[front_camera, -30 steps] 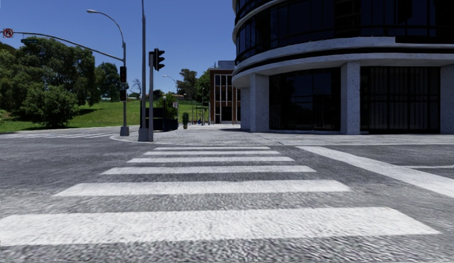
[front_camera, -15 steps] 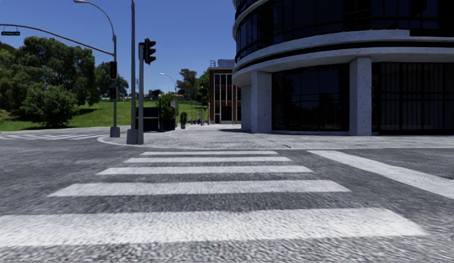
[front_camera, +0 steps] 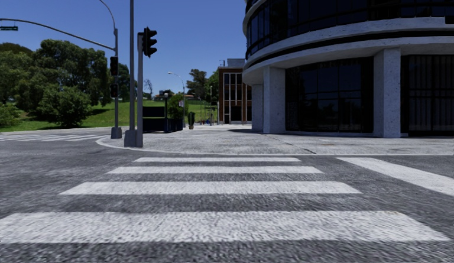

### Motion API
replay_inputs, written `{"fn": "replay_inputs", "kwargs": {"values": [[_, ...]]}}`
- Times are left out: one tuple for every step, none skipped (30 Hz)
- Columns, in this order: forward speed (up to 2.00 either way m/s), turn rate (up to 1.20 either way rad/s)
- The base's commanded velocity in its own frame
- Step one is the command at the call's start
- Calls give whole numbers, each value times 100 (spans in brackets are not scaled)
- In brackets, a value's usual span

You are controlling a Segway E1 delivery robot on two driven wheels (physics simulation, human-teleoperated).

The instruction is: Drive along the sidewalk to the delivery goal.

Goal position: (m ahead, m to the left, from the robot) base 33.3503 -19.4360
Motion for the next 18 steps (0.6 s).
{"fn": "replay_inputs", "kwargs": {"values": [[200, 0], [200, 0], [200, 0], [200, 0], [200, 0], [200, 0], [200, 0], [200, 0], [200, 0], [200, 0], [200, 0], [200, 0], [200, 0], [200, 0], [200, 0], [200, 0], [200, 0], [200, 0]]}}
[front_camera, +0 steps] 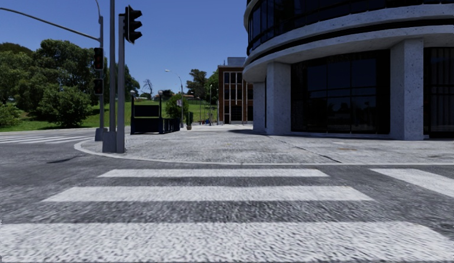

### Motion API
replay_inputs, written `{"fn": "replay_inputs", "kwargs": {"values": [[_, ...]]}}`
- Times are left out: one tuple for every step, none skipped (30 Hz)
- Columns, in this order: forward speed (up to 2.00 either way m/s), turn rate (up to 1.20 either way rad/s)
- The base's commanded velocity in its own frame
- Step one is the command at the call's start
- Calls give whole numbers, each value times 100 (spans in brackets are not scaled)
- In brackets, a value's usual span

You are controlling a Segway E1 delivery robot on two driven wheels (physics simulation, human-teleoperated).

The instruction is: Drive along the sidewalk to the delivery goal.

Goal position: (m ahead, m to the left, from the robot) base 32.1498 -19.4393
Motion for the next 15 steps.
{"fn": "replay_inputs", "kwargs": {"values": [[200, 0], [200, 0], [200, 0], [200, 0], [200, 0], [200, 41], [200, 88], [200, 88], [200, 102], [200, 101], [200, 17], [200, 3], [200, 3], [200, 0], [200, 0]]}}
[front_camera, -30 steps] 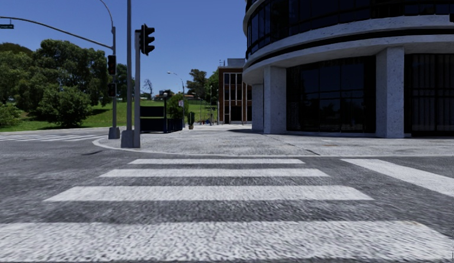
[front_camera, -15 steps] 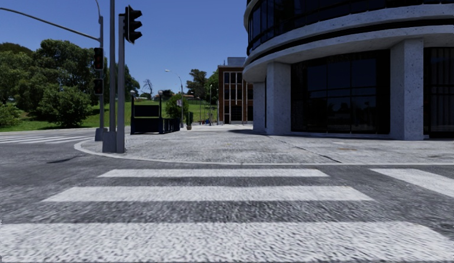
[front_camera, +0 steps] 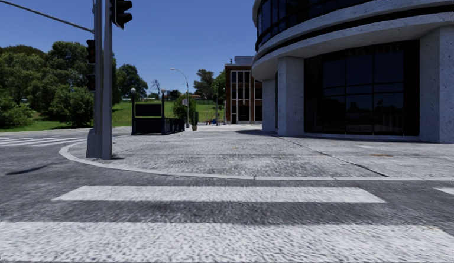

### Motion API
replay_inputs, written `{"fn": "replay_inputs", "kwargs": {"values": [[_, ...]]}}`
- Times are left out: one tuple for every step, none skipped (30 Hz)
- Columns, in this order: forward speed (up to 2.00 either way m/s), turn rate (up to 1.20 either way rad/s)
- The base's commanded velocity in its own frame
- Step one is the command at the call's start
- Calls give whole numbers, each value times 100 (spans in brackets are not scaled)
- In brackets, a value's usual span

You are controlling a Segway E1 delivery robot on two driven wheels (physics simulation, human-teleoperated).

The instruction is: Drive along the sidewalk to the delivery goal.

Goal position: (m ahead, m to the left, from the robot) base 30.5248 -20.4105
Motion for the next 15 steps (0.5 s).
{"fn": "replay_inputs", "kwargs": {"values": [[200, 0], [200, 0], [200, 0], [200, 0], [200, 0], [200, 0], [200, 0], [200, 0], [200, 0], [200, 0], [200, 0], [200, 0], [200, 0], [200, 0], [200, 0]]}}
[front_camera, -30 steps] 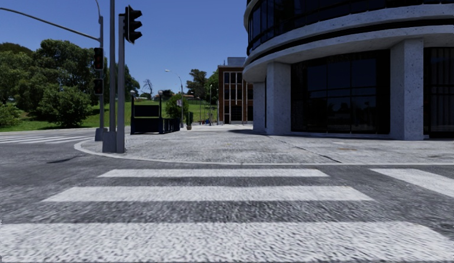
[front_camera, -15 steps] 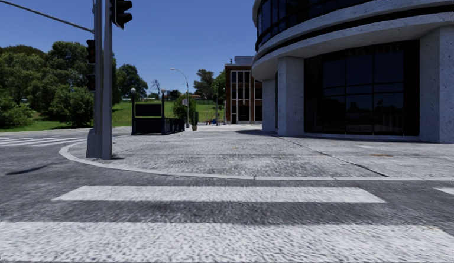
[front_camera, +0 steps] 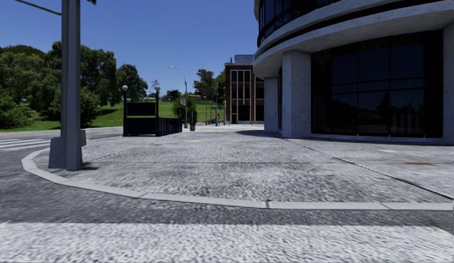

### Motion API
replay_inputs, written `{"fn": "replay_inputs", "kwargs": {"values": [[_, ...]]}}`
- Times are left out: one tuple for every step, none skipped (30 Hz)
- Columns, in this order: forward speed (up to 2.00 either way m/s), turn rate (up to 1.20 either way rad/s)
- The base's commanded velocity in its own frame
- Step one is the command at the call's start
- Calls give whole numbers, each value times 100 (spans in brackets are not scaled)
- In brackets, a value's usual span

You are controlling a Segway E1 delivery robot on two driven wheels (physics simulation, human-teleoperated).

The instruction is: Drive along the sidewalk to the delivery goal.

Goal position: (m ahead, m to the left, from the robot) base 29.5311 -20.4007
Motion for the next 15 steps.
{"fn": "replay_inputs", "kwargs": {"values": [[200, 0], [200, 0], [200, 0], [200, 0], [200, 0], [200, 0], [200, 0], [200, 0], [200, 0], [200, 0], [200, 0], [200, 0], [200, 0], [200, 0], [200, 0]]}}
